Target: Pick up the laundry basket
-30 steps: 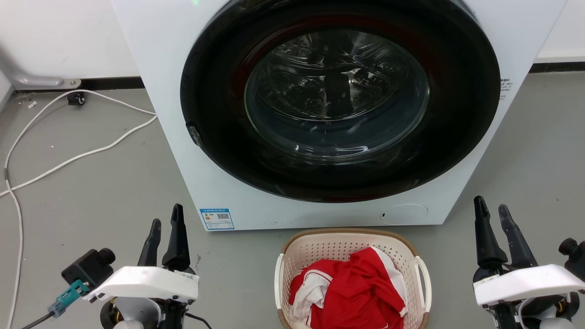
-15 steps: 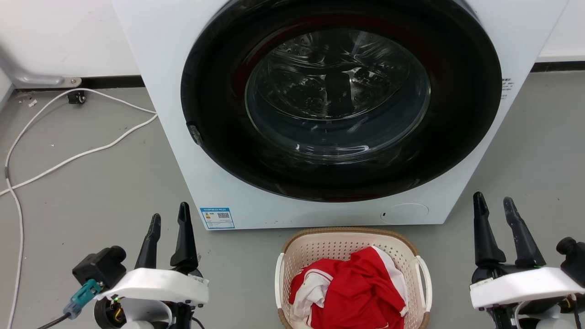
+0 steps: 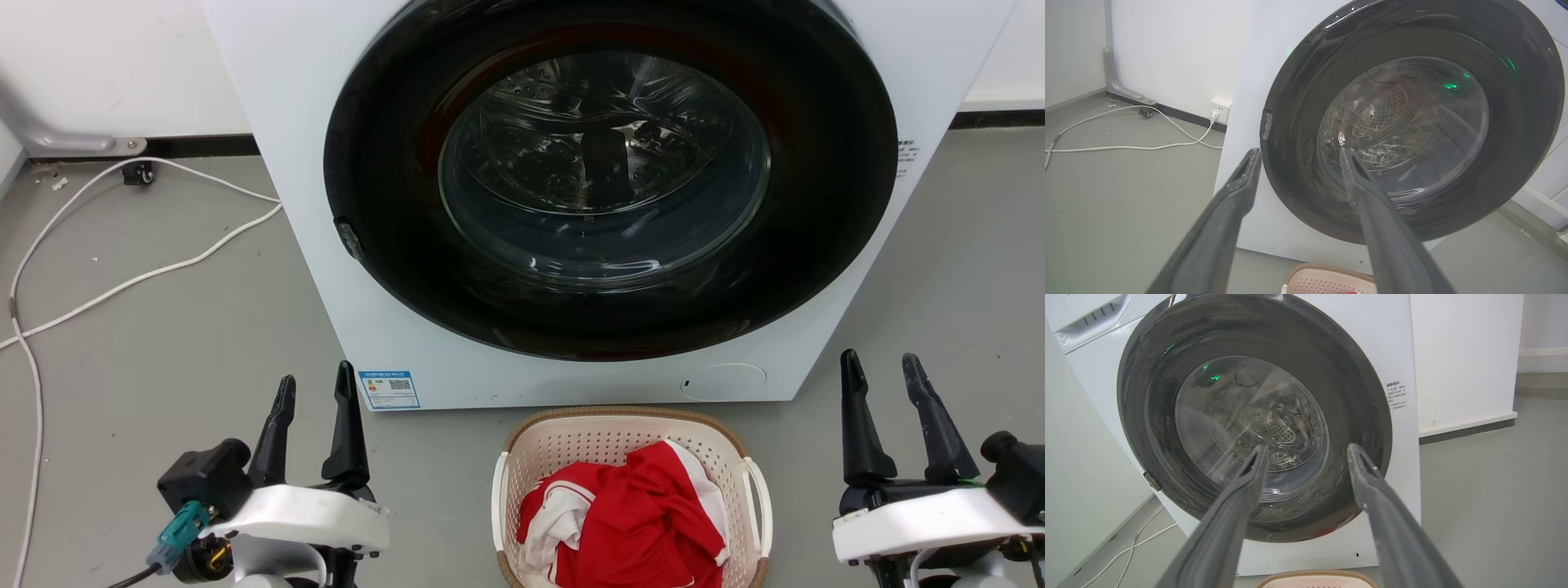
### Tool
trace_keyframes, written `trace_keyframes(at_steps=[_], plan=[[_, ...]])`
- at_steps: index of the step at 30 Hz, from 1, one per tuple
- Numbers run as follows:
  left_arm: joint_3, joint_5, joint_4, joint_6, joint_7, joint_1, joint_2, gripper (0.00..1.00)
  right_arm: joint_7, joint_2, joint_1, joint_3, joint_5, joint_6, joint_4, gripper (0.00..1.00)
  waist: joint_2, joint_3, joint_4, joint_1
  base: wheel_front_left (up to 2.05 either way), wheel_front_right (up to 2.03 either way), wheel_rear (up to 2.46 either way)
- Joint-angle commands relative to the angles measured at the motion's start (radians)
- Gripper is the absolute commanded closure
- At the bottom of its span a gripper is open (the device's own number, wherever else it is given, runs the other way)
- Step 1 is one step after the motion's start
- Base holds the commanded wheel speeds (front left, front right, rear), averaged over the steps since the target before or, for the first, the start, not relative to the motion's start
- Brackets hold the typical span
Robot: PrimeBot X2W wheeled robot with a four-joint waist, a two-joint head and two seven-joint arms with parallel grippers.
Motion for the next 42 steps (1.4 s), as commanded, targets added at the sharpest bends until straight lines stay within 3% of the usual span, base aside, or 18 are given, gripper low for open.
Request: trace_keyframes(at_steps=[1,42], plan=[[-0.004,0.017,-0.012,0.004,-0.009,0.005,0.003,0.00,-0.007,-0.003,0.005,0.002,-0.019,0.000,-0.015,0.00,0.0000,0.000,0.000,0.0000,0.00,0.00,0.00],[-0.036,0.287,0.034,0.017,-0.092,0.025,0.004,0.00,-0.092,-0.003,0.045,0.007,-0.248,0.000,-0.030,0.00,0.0000,0.005,0.005,0.0000,0.00,0.00,0.00]])
